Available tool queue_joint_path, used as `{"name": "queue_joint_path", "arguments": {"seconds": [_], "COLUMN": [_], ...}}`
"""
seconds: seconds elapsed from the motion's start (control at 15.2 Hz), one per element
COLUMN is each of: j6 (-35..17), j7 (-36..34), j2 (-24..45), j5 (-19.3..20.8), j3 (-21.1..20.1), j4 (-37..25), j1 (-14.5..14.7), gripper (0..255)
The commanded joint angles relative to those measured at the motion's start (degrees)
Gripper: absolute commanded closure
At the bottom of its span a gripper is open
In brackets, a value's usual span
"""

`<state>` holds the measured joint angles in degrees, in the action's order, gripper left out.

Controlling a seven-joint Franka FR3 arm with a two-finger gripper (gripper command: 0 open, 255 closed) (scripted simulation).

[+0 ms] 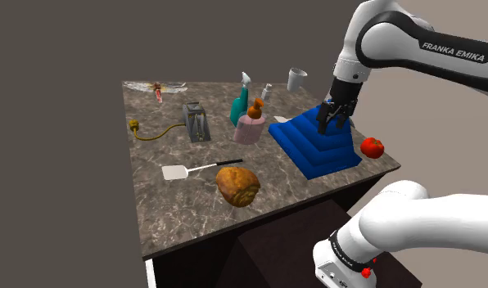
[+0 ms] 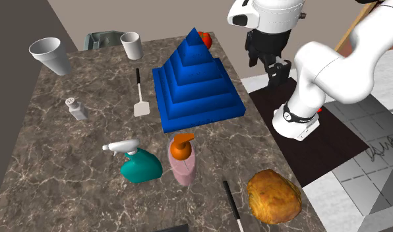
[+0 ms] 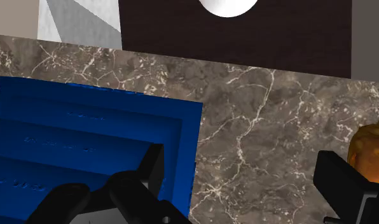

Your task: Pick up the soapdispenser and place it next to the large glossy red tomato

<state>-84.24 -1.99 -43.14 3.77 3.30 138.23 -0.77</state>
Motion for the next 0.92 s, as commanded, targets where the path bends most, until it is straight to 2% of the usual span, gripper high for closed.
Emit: {"name": "queue_joint_path", "arguments": {"seconds": [0.0,0.46,0.86], "j6": [0.0,-9.72,-15.61], "j7": [0.0,0.11,0.45], "j2": [0.0,13.11,24.27], "j5": [0.0,-1.47,-2.47], "j3": [0.0,-0.78,-1.53], "j4": [0.0,-6.93,-15.26], "j1": [0.0,1.84,3.12], "gripper": [0,0,0]}}
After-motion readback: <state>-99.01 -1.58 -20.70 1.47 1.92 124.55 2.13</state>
